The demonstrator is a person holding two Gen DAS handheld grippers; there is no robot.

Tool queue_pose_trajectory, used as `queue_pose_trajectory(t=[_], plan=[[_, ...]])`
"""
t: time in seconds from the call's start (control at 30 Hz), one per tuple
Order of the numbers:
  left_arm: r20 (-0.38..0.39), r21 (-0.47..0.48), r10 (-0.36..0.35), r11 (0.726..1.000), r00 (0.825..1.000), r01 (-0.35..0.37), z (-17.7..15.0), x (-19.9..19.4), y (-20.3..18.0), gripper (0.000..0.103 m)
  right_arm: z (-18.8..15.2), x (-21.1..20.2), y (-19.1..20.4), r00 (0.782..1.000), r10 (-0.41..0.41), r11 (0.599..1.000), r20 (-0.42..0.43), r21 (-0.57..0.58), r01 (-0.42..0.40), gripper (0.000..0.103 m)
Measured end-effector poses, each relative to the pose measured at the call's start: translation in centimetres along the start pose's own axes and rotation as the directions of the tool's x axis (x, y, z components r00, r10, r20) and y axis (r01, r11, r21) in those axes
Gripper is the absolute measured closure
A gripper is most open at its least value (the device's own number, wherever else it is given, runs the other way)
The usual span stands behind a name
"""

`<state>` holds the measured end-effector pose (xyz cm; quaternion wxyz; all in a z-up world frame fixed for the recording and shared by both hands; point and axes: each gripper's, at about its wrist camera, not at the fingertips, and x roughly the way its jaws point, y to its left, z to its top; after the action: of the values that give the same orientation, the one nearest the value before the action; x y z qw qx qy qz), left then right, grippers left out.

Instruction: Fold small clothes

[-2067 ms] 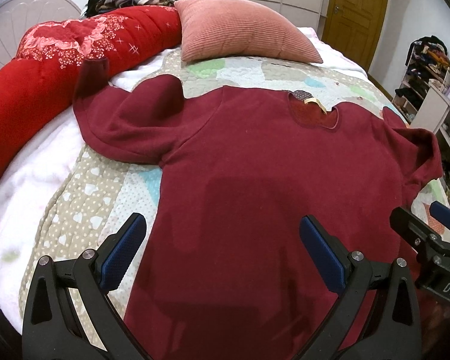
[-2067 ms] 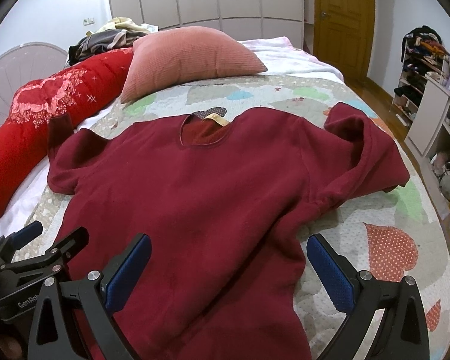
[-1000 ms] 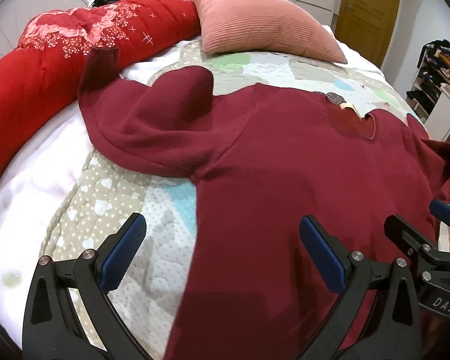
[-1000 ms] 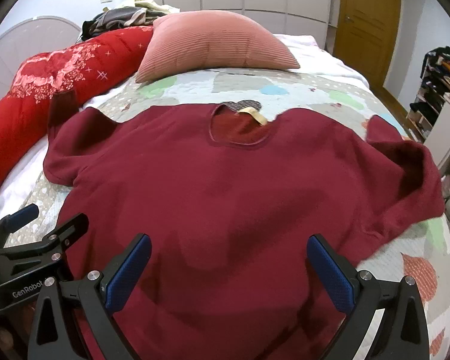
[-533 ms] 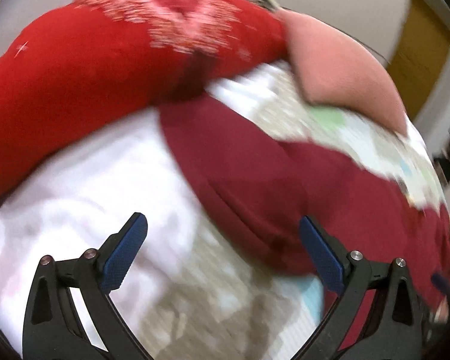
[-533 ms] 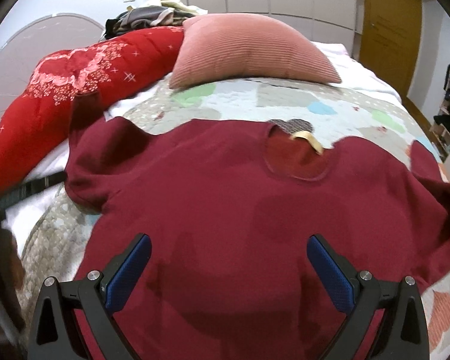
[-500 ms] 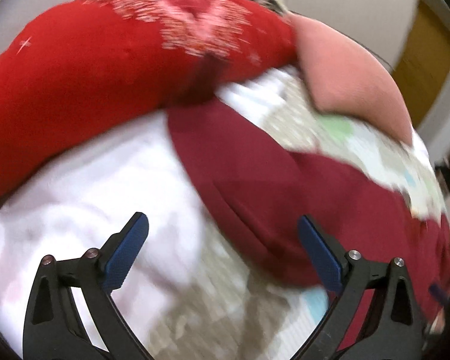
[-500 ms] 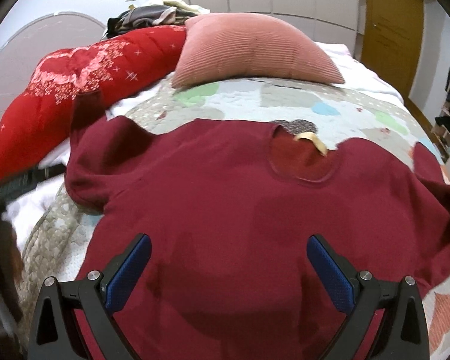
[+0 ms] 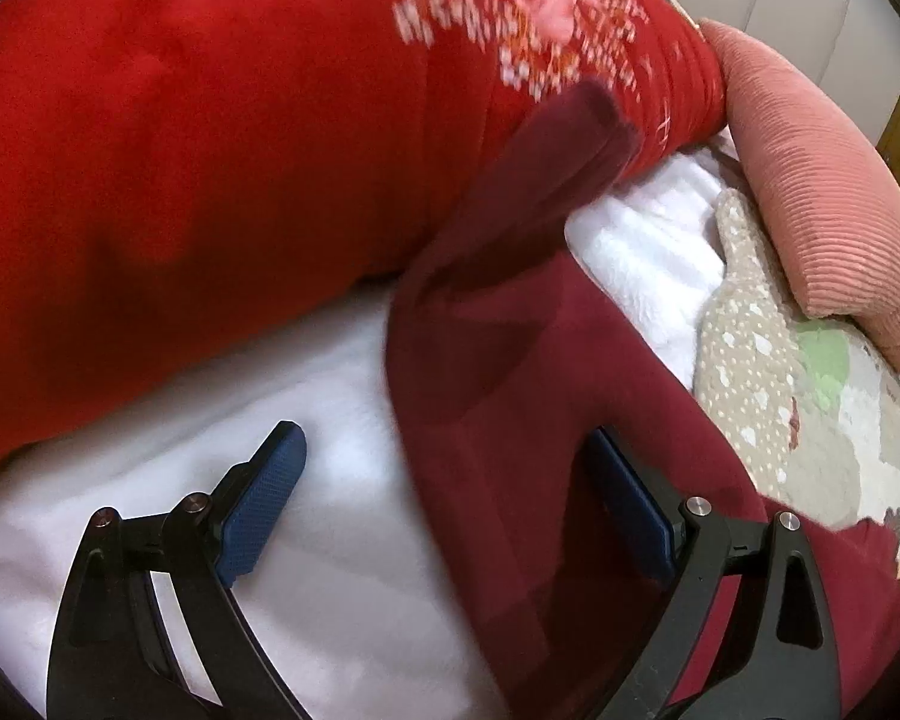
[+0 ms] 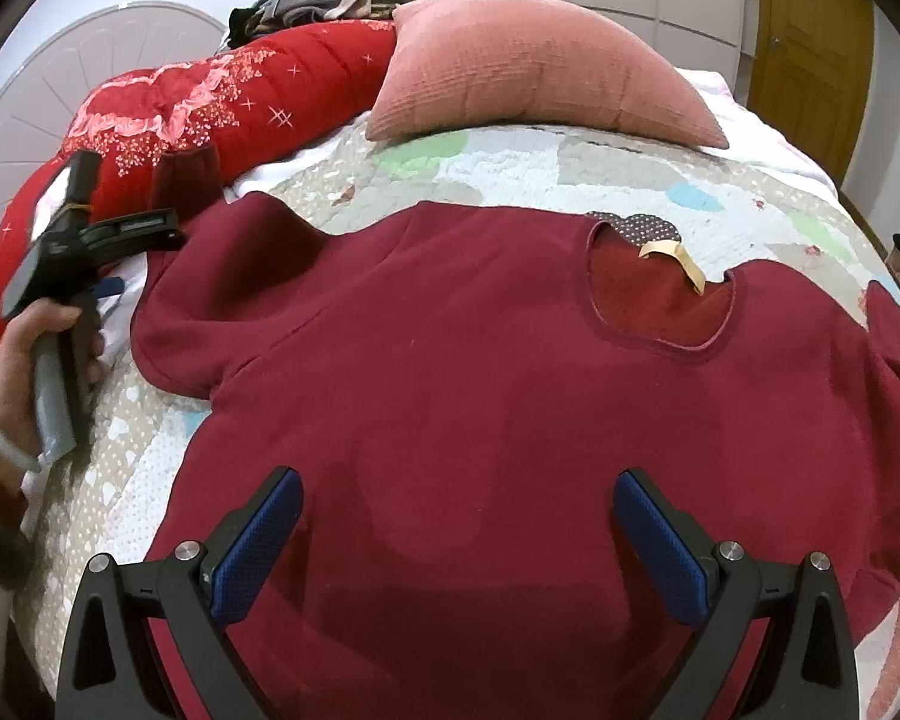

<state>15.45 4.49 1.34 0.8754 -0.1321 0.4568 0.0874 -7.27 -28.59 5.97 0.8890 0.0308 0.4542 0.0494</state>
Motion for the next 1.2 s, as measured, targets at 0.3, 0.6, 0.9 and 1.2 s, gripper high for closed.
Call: queue_pose_trajectory(t=[0.3,0.6,0.9,1.2], plan=[[-0.016,0.019,-0.186,0.982,0.983,0.186,1.3,-0.9,-0.9,0.088,-0.1,0.5,-0.6,1.0,0.006,1.0,-0.022,0.031,-0.005,0.0],[0.044,0.097,-0.455,0.888,0.889,0.45,0.6,-12.3,-4.7,0.091,0.0,-2.5,-4.0,0.999,0.02,0.99,0.027,0.139,-0.024,0.0],[-0.019,0.361,-0.625,0.723,0.78,0.589,-10.4,-21.5,-15.7,0.091,0.0,-7.4,-10.6,0.99,-0.089,0.965,0.107,0.255,0.06,0.0],[-0.326,0.538,-0.518,0.586,0.791,0.606,-25.3,-17.3,-24.0,0.069,-2.7,-9.8,-16.5,0.979,-0.188,0.919,0.077,0.365,0.148,0.0]])
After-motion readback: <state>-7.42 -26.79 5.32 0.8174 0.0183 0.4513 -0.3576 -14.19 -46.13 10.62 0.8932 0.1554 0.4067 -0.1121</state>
